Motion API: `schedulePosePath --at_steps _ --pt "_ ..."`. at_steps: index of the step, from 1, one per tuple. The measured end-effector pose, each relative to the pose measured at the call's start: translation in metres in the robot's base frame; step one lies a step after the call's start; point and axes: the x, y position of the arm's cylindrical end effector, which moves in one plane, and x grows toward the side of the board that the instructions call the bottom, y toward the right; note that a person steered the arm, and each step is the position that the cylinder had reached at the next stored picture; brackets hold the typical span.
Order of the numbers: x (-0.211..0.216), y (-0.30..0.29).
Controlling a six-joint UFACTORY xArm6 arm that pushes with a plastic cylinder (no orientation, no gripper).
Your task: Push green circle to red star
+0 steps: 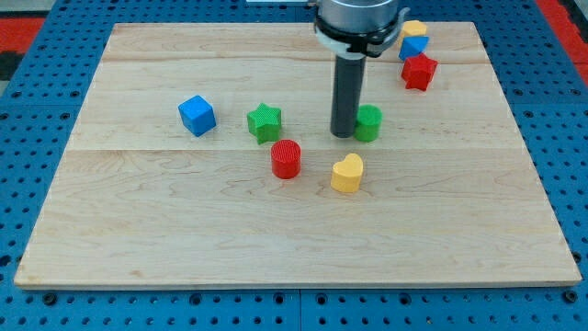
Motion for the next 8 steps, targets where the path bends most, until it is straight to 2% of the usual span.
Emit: schedulePosePath --at_steps 3,5,8 --pt "-0.034 0.05" --pt "-0.003 0.058" --pt "-0.011 0.079"
